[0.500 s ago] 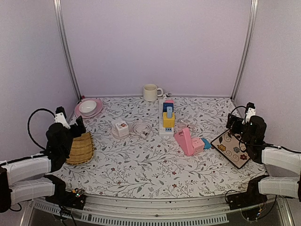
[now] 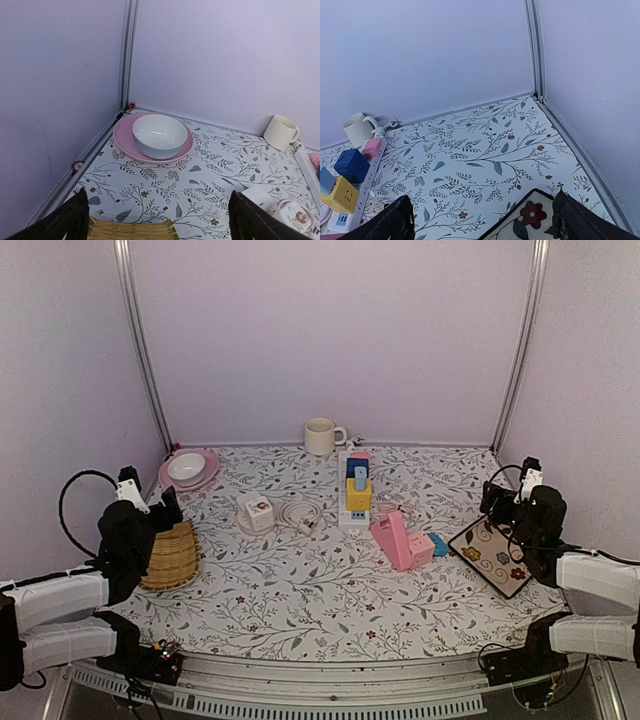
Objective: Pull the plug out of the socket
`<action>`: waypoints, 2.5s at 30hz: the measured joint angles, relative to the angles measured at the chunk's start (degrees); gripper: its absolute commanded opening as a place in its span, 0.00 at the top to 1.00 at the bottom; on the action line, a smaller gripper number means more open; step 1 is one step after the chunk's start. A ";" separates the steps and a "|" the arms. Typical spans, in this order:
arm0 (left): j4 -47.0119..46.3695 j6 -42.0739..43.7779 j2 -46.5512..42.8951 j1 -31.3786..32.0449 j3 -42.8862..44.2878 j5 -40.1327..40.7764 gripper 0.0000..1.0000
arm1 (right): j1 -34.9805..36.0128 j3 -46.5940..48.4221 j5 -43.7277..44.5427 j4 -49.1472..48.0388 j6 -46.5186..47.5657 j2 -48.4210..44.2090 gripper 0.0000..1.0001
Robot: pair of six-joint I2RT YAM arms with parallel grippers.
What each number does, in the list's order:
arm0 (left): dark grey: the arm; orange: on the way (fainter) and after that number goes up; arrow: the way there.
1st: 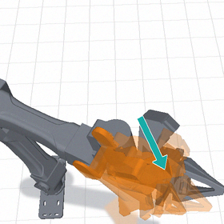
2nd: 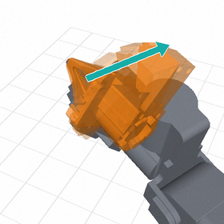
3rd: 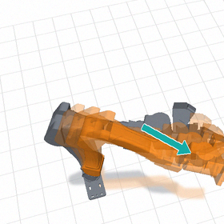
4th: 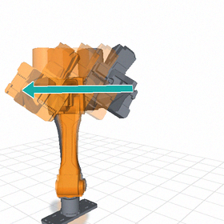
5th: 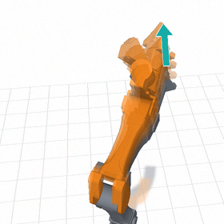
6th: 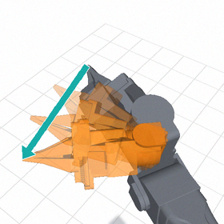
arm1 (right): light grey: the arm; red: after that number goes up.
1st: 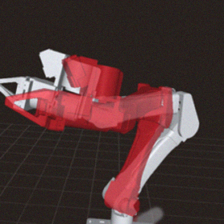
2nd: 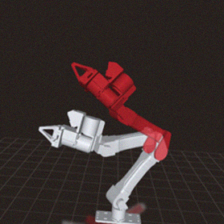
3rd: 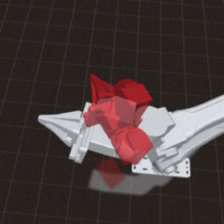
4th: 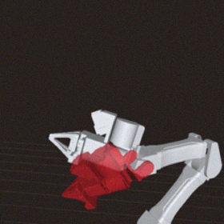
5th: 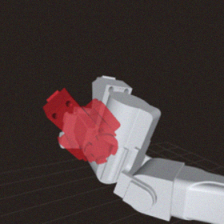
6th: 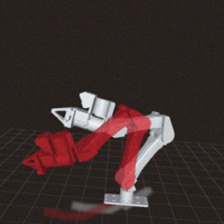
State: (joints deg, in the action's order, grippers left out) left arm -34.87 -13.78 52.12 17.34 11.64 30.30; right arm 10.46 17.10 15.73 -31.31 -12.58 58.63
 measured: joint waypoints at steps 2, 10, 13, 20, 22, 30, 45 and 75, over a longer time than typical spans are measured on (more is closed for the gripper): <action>0.02 -0.04 0.00 0.00 0.02 0.04 0.03 | 0.00 0.20 0.02 0.04 -0.02 0.33 0.01; 0.04 -0.92 -0.02 0.00 0.02 1.07 0.03 | 0.00 2.43 2.36 1.84 -0.81 3.10 0.01; 0.04 -1.07 -0.02 0.00 0.02 1.79 0.03 | -0.11 2.69 3.72 2.36 -2.84 3.26 0.01; 1.38 -2.78 0.04 -0.17 0.48 3.80 0.03 | -1.60 2.80 2.80 4.26 -6.58 2.27 0.01; 2.86 -3.87 0.15 -0.57 1.14 4.52 0.03 | -1.62 3.67 0.63 6.67 -7.39 1.60 0.01; 8.11 -6.69 2.12 -1.73 5.27 0.20 0.07 | 1.90 12.35 -11.39 17.79 -10.56 1.42 0.01; 12.74 -9.88 -0.07 -0.46 8.13 -10.51 0.07 | 24.59 16.00 -13.86 24.52 -13.57 12.04 0.01; 22.38 -21.97 -3.89 15.39 9.44 -19.63 0.14 | 59.45 41.53 -0.63 30.34 -19.50 40.96 0.01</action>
State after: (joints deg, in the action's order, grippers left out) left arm -12.49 -35.75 48.23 32.73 21.08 10.68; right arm 69.91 58.63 15.09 -0.97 -32.08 99.59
